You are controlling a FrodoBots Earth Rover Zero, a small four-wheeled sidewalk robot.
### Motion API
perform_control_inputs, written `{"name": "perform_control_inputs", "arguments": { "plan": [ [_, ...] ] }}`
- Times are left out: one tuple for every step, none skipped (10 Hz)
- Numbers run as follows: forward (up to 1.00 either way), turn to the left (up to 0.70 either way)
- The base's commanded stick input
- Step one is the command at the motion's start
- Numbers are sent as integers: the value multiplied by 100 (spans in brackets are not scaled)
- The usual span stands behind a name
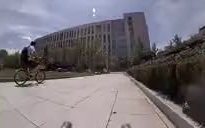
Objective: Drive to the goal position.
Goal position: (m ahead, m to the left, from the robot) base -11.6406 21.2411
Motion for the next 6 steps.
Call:
{"name": "perform_control_inputs", "arguments": {
  "plan": [
    [70,35],
    [70,35],
    [70,35],
    [70,35],
    [70,35],
    [70,35]
  ]
}}
